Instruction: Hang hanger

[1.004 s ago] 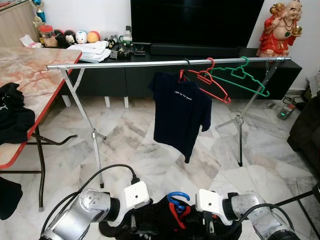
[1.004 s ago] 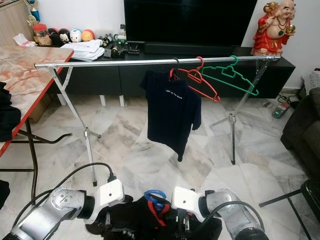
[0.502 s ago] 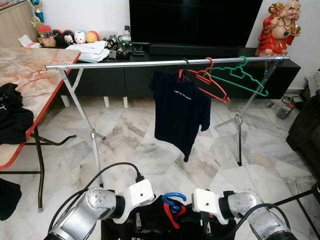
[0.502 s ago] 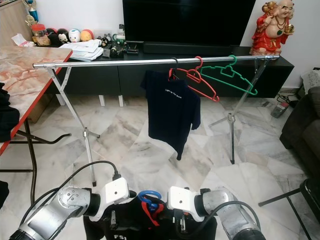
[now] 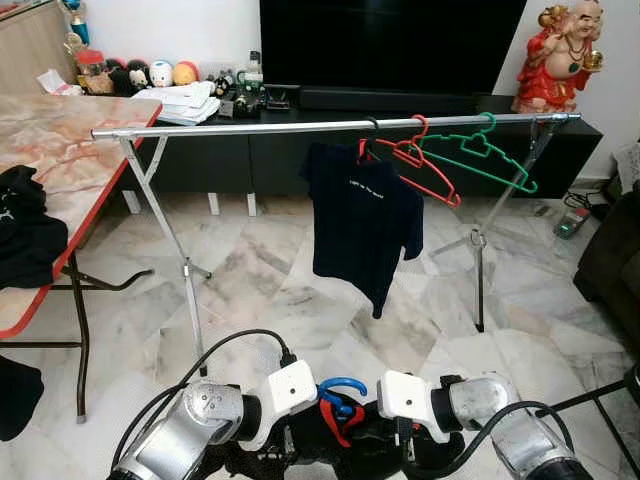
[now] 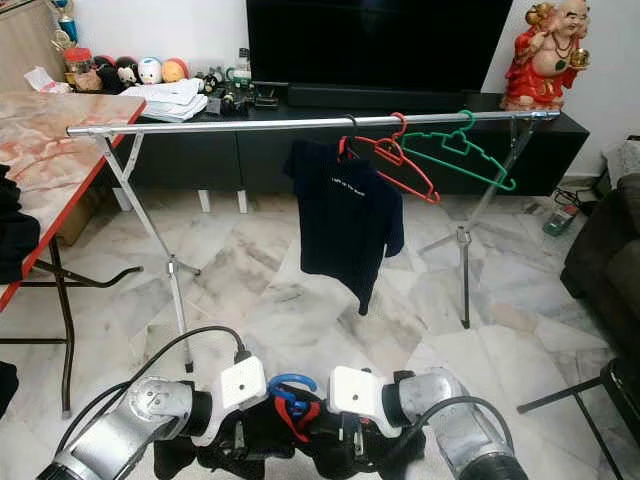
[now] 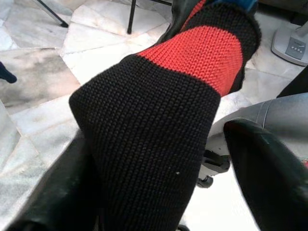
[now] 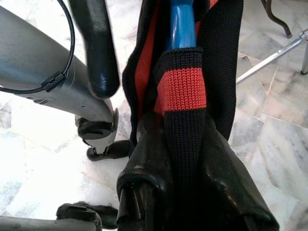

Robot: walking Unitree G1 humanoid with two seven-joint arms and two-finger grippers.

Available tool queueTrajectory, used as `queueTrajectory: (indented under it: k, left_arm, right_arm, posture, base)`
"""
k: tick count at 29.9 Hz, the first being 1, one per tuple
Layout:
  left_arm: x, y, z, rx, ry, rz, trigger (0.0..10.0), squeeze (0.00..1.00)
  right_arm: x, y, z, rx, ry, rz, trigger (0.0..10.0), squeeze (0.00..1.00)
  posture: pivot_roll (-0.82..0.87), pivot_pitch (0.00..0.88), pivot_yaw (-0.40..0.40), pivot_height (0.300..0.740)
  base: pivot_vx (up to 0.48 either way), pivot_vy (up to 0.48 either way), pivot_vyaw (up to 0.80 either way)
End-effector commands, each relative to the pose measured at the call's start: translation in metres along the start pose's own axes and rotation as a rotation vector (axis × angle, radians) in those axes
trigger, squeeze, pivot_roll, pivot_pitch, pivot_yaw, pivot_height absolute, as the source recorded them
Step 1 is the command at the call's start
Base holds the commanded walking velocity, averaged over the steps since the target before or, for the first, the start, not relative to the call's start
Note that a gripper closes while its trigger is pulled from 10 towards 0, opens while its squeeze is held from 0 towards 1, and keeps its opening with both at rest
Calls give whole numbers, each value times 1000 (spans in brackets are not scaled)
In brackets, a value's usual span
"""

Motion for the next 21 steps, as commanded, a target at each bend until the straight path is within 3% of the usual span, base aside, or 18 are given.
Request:
queueTrajectory:
  k: [1,21]
  left_arm:
    - [3,2,-1,-3,-9,-6,0,0]
    - [11,8,3,13,-67,5,0,0]
  right_arm:
    - [11,-2,1,0,-37,35,0,0]
    - [5,4,1,38,-16,13,0,0]
  posture:
    - [48,64,-32,740]
    - [47,58,-30,740]
  base:
    - [0,0,0]
    - [0,0,0]
Point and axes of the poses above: a point about 5 cm out from each wrist's last joint towards the gripper, its own z axis pointing back from the gripper into the wrist, its own x axis along the axis of the wrist's last joint, y = z × x, the point moved 2 cm from there along -z, pointing out of the wrist towards the gripper, and after that the axes turned 6 degrees about -z, right-handed, at the moved point
